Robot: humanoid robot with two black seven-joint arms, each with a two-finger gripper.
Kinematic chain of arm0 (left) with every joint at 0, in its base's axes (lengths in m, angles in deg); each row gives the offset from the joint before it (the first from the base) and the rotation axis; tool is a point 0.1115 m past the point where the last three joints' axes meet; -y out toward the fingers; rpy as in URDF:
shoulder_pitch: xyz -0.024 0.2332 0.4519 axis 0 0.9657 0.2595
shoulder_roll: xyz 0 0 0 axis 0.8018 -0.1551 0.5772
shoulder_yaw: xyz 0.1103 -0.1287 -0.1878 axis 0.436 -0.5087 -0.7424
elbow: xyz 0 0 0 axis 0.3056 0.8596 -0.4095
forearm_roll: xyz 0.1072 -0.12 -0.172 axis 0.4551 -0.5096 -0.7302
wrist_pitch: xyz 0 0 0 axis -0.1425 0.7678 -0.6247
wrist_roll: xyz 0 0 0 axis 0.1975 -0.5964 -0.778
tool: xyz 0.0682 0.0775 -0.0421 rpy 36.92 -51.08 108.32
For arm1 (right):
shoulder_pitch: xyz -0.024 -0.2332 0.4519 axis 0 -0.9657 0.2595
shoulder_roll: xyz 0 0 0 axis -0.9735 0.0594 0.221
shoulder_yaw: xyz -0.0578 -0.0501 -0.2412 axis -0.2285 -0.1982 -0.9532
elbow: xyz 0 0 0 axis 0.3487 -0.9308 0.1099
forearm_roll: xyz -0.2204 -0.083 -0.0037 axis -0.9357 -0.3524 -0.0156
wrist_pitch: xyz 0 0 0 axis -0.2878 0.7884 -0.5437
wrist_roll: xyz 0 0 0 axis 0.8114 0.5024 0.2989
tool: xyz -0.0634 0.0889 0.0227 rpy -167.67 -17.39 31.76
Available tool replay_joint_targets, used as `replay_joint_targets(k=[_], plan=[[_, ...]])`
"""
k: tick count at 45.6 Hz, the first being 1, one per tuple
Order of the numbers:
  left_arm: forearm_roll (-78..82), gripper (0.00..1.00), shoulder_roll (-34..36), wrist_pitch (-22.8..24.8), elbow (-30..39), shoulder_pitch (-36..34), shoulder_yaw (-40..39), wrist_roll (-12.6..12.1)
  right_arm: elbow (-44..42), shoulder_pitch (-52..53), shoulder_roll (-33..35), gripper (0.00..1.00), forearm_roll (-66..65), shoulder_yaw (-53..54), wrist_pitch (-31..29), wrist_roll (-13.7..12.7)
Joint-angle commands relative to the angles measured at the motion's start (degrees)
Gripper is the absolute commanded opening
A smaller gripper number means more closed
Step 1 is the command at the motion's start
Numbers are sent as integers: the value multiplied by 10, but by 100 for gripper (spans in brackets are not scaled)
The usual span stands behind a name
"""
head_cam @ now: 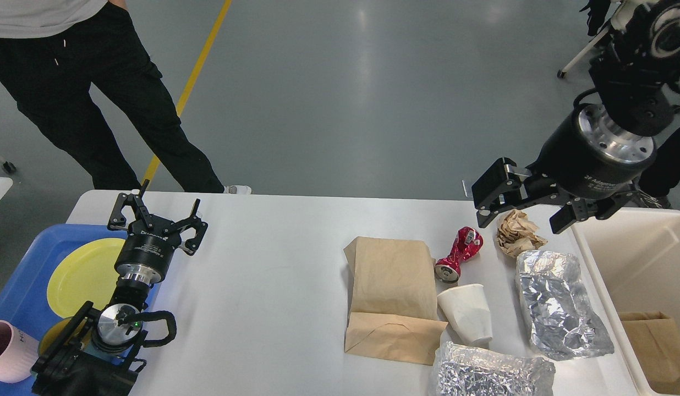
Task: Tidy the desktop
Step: 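Move the right gripper over the brown paper bag, then lower the right gripper and grasp the brown paper bag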
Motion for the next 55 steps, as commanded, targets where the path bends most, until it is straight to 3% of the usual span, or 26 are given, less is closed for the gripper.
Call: replay_joint_targets(k=[1,14,25,33,44,51,55], plan=[[0,97,1,0,1,0,0,-1,11,14,-4,100,15,0,4,0],[0,97,1,1,1,0,1,-1,-10,-36,-26,100,42,9,22,3],[0,97,1,3,1,0,1,-1,-39,-235,-44,100,42,124,214,3],[0,97,1,3,1,0,0,-1,-89,-368,-104,100,50,207,270,0],[0,97,1,2,1,0,0,-1,-148,-493,-157,88,333,232,425,-2],[0,97,1,3,1,0,0,-1,-220,-575,-168,88,382,232,443,0],[0,97,1,3,0,0,0,-1,-265,-624,-181,95,383,234,450,0]])
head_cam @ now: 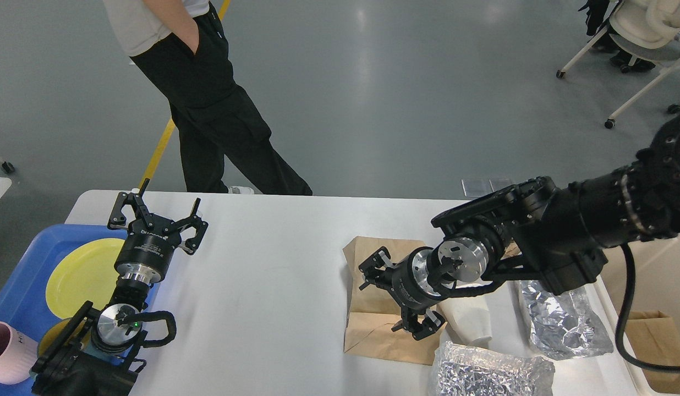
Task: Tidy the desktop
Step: 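Lower the right gripper and grasp the brown paper bag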
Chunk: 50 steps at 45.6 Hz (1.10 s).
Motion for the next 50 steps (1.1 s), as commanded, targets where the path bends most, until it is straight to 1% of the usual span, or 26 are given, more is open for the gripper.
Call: replay_joint_targets(k=[1,9,13,15,23,31,32,33,34,36,38,39,41,48,50], plan=[[0,97,0,0,0,0,0,0,-64,-68,-19,98,8,3,14,0],[0,97,0,0,-1,0,0,0,-129,-117,-27,100,8,9,76,2],[0,97,0,0,-1,0,0,0,-147,-133,-31,100,8,9,80,2],[-1,97,0,0,0,0,0,0,-151,-138,-38,98,7,8,79,3],[0,97,0,0,-1,0,0,0,-179,-163,-55,87,1,9,79,3],[0,97,0,0,-1,0,0,0,-229,-209,-74,86,-6,12,75,1],[0,97,0,0,0,0,0,0,-233,-213,-76,84,-6,15,75,0],[0,97,0,0,-1,0,0,0,-235,-214,-77,77,-5,17,75,0],[0,97,0,-1,-1,0,0,0,-235,-216,-77,67,-4,20,74,-1],[-1,97,0,0,-1,0,0,0,-231,-217,-77,41,-1,25,74,-3],[-1,97,0,-1,-1,0,0,0,-226,-220,-77,19,2,30,73,-3],[0,97,0,0,-1,0,0,0,-225,-221,-77,12,2,31,73,-3],[0,97,0,0,-1,0,0,0,-228,-224,-77,1,2,31,73,-3],[0,97,0,0,-1,0,0,0,-229,-224,-78,0,4,46,77,-6],[0,97,0,0,0,0,0,0,-229,-224,-79,0,4,56,77,-13]])
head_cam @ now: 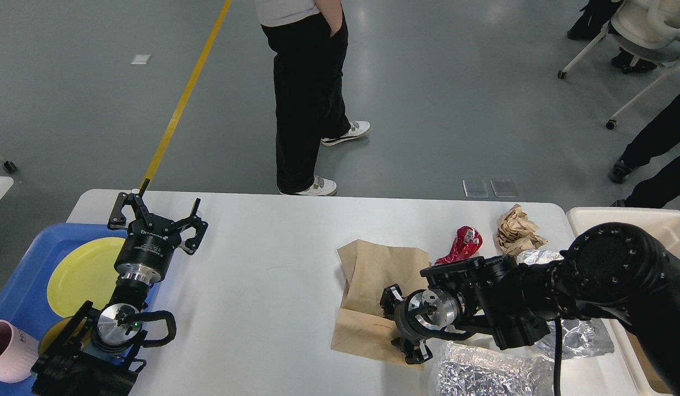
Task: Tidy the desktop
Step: 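Lower the right gripper and grasp the brown paper bag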
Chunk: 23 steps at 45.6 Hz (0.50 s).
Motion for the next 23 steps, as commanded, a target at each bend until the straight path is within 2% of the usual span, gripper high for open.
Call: replay_joint_targets(k=[1,6,23], plan=[[0,97,0,0,1,0,0,0,-1,0,-2,0,1,20,3,-14],[0,97,0,1,0,0,0,0,-5,1,-3,0,-9,20,3,-37],[0,97,0,0,1,0,0,0,1,6,-5,0,-16,20,-4,-40]])
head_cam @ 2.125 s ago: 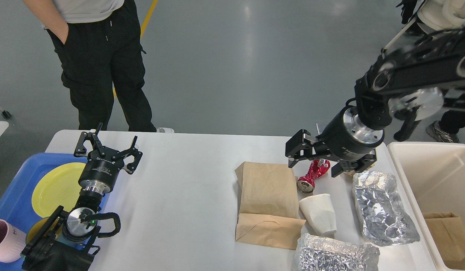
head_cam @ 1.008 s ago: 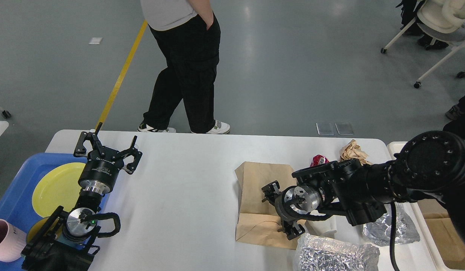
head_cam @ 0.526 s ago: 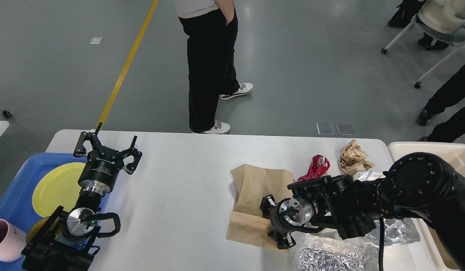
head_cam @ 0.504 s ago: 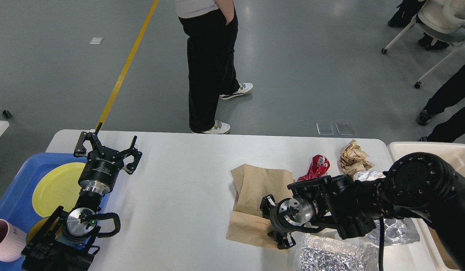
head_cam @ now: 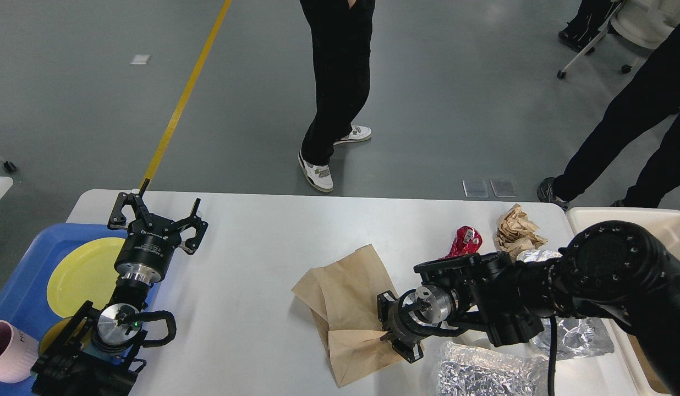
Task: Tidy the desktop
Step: 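Lower the right gripper and grasp the brown paper bag, then lift the paper bag and drop it into the white bin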
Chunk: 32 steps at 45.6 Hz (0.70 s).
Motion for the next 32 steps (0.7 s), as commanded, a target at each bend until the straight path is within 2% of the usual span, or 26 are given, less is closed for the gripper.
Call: replay_joint_targets(k=[1,13,16,21,26,32], plan=[[0,97,0,1,0,0,0,0,2,4,-1,0,0,0,-1,-2],[-1,97,0,1,1,0,0,0,4,33,19,0,2,-1,-34,-20],[0,97,0,1,0,0,0,0,22,59,27,0,0,-7,-40,-31],[0,97,0,0,0,0,0,0,55,118,47,0,-1,-41,-49,-32],[-1,97,0,1,1,0,0,0,94,205,54,0,-2,-111,-87,-31],[0,97,0,1,0,0,0,0,153,316,57,0,-26,-187,-165,-27]])
